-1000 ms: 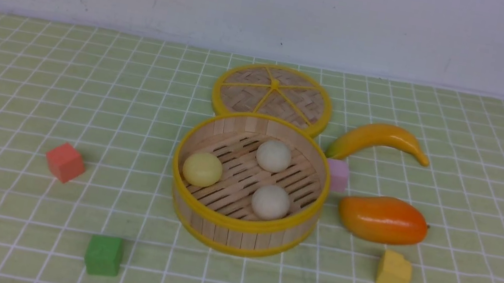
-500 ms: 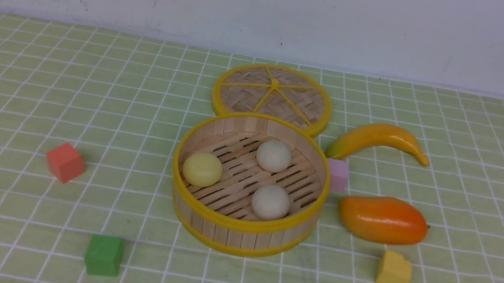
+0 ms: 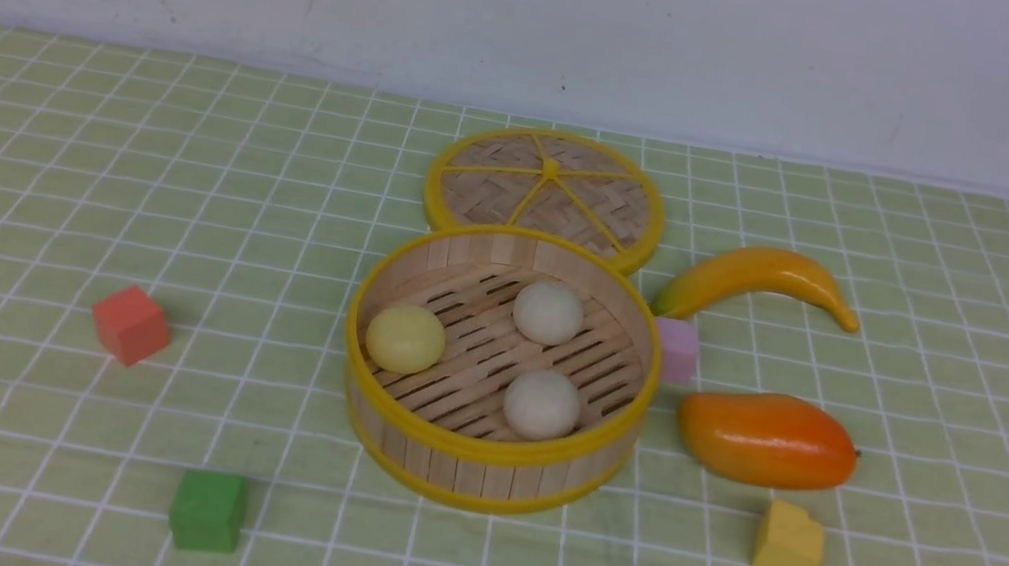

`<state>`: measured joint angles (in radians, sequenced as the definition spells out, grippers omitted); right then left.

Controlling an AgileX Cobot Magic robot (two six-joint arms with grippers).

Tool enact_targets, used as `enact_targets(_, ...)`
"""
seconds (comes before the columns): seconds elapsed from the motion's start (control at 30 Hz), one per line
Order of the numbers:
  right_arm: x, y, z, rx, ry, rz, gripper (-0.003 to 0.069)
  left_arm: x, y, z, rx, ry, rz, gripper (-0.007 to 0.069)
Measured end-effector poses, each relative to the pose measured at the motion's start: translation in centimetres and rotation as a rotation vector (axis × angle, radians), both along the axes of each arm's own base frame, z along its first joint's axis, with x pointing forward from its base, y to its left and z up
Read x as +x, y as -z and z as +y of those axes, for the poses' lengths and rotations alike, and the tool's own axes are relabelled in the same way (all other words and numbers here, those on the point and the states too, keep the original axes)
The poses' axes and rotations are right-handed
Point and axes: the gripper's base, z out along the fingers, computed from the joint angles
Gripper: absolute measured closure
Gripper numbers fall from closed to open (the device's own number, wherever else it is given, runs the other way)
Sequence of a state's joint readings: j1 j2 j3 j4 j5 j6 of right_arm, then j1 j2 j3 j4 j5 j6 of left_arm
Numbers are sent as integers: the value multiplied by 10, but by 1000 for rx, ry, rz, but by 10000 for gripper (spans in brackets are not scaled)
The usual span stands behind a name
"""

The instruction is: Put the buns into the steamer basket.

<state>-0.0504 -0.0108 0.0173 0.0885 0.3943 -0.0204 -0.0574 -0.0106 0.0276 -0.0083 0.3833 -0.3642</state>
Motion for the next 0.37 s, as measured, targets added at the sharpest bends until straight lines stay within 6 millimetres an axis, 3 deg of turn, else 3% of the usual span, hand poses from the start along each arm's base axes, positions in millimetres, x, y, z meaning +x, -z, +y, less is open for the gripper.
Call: enact_targets(0.37,0,0,0,1,0,-1,568,0,0,0,0,0,0,389)
